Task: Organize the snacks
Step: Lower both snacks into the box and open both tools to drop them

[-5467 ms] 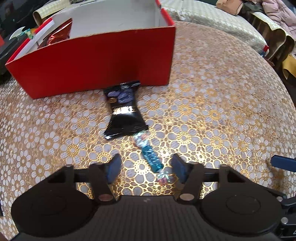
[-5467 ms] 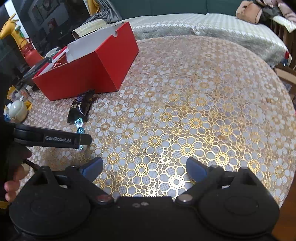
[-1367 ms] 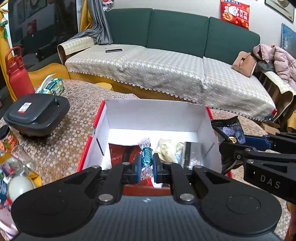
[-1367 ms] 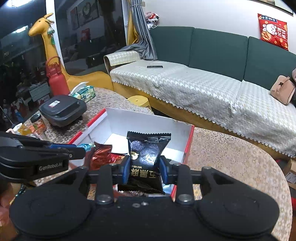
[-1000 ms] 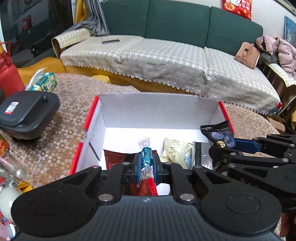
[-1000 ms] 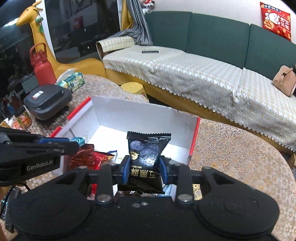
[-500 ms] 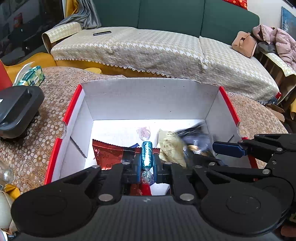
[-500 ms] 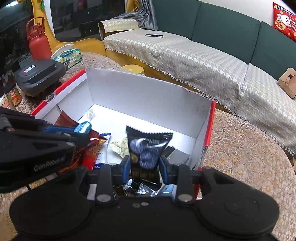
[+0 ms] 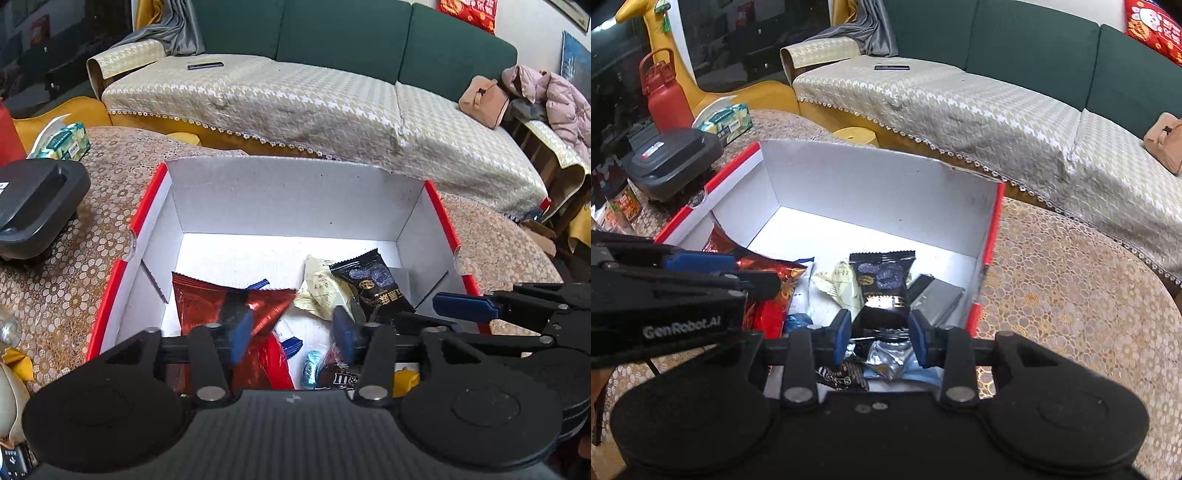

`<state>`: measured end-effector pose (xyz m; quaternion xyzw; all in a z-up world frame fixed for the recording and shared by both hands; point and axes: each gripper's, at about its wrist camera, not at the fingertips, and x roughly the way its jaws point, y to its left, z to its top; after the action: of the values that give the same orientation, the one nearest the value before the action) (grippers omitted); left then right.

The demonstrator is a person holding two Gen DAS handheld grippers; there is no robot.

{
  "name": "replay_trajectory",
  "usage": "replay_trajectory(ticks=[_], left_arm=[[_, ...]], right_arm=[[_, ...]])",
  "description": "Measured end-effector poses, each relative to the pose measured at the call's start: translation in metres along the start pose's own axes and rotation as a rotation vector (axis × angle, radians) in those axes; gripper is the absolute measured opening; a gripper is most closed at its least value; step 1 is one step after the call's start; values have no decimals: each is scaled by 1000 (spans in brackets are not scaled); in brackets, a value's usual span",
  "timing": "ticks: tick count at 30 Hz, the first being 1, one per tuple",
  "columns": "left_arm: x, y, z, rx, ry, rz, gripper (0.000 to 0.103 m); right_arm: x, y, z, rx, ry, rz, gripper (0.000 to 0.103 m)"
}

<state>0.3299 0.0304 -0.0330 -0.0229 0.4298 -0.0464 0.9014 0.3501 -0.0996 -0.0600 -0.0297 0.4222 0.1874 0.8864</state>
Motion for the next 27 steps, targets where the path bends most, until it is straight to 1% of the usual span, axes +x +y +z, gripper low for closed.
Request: replay_trajectory(ticks=[5, 8, 11, 13, 14, 16, 17, 18, 21, 23, 24, 27], left_arm=[[-18, -1, -2, -3, -27, -8, 60], [-30, -3, -4, 0, -49, -8, 68], [-43, -5, -6, 3, -68, -14, 69], [-51, -7, -8, 8, -80, -10, 70], [-55, -8, -9, 11, -87, -10, 72], [-64, -9, -11, 14, -103, -10, 76], [-69, -9, -11, 16, -111, -11, 79], [-73, -10, -13, 21, -118, -14, 79], [-86, -12, -15, 31, -142, -6, 80], [-94, -11, -16, 29, -156, -10, 81], [-98, -11, -17, 26, -162, -12, 83], [-110, -11, -21, 29, -181, -16, 85]], right_arm=[[-18, -5, -2, 18, -20, 23, 34], [-30, -6, -3, 27, -40, 31, 35], [-43, -7, -5, 35, -61, 43, 38], [-50, -7, -5, 39, -72, 47, 41], [-54, -7, -6, 40, -78, 49, 42], [-63, -8, -8, 45, -93, 50, 47], [-67, -8, -9, 49, -100, 54, 48], [-71, -9, -10, 52, -106, 59, 50], [-84, -11, -13, 56, -127, 61, 58], [-92, -11, -16, 63, -139, 55, 65], [-95, -11, -17, 70, -146, 49, 72], [-107, -15, -21, 90, -167, 71, 82]])
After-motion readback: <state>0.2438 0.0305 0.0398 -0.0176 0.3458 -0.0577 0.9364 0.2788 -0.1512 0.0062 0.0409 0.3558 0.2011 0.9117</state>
